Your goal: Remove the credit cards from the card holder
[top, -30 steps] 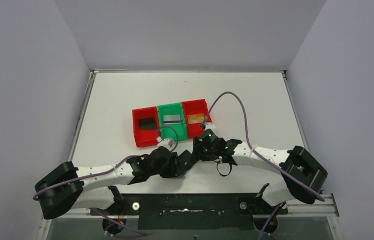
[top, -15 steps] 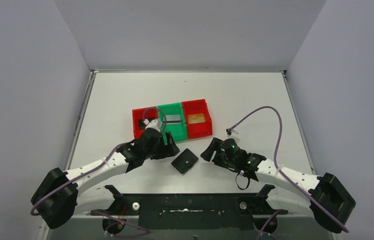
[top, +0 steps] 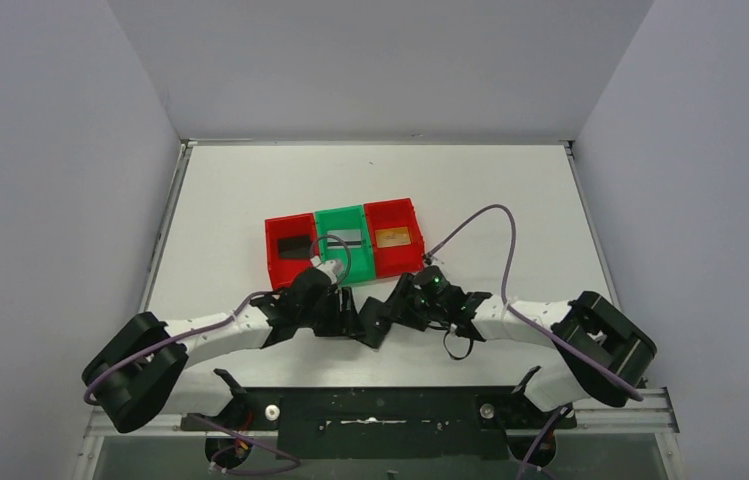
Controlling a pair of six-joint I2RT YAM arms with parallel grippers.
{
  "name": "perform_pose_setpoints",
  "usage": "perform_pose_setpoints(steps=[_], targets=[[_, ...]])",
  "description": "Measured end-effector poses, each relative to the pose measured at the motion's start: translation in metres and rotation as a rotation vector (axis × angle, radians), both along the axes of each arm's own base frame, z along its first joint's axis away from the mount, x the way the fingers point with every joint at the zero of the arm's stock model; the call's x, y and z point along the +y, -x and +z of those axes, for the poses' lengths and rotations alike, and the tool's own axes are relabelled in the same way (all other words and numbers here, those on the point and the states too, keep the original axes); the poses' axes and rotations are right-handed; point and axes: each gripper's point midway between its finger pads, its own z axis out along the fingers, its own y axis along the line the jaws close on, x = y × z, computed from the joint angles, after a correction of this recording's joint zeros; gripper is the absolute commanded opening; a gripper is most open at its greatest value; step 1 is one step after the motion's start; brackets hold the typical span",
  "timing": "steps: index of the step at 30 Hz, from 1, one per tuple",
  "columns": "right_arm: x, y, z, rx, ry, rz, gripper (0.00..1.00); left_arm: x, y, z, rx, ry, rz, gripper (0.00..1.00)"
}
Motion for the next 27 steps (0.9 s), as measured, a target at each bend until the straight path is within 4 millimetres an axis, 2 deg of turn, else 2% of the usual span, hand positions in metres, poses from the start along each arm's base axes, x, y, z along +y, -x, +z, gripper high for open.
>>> perform_pose_setpoints(steps=[3,5,8,10,11,12,14,17,19,20,23,25,27], targets=[[0.003,-0.011,0.001,0.006,-0.018,0.008,0.47,-0.006,0.012,-0.002,0.013,0.011,-0.033,0.50],[0.003,-0.021,0.003,0.007,-0.021,0.013,0.50,-0.012,0.019,-0.001,0.011,0.018,-0.056,0.49],[0.004,-0.034,0.012,-0.021,0.022,0.026,0.63,-0.019,0.028,0.004,-0.003,0.029,-0.067,0.49],[0.007,-0.039,0.022,-0.056,0.080,0.034,0.75,-0.020,0.031,0.010,-0.022,0.041,-0.051,0.53],[0.007,-0.040,0.027,-0.077,0.118,0.031,0.82,-0.019,0.031,0.013,-0.035,0.048,-0.032,0.56],[0.006,-0.040,0.031,-0.101,0.163,0.025,0.97,-0.017,0.030,0.017,-0.050,0.051,-0.010,0.57],[-0.001,-0.035,0.038,-0.141,0.248,0.007,0.98,-0.009,0.023,0.025,-0.086,0.055,0.056,0.63],[-0.018,-0.025,0.045,-0.171,0.324,-0.026,0.98,0.006,0.012,0.038,-0.147,0.060,0.159,0.89],[-0.030,-0.024,0.049,-0.180,0.326,-0.071,0.99,0.016,0.004,0.048,-0.188,0.070,0.229,0.97],[-0.035,-0.023,0.048,-0.183,0.323,-0.084,0.98,0.021,0.001,0.053,-0.206,0.078,0.259,0.97],[-0.047,-0.017,0.039,-0.171,0.341,-0.092,0.89,0.034,-0.007,0.060,-0.236,0.100,0.327,0.97],[-0.046,-0.015,0.034,-0.160,0.352,-0.085,0.84,0.045,-0.013,0.058,-0.241,0.103,0.368,0.97],[-0.042,-0.011,0.025,-0.141,0.376,-0.068,0.80,0.055,-0.017,0.050,-0.225,0.095,0.397,0.91]])
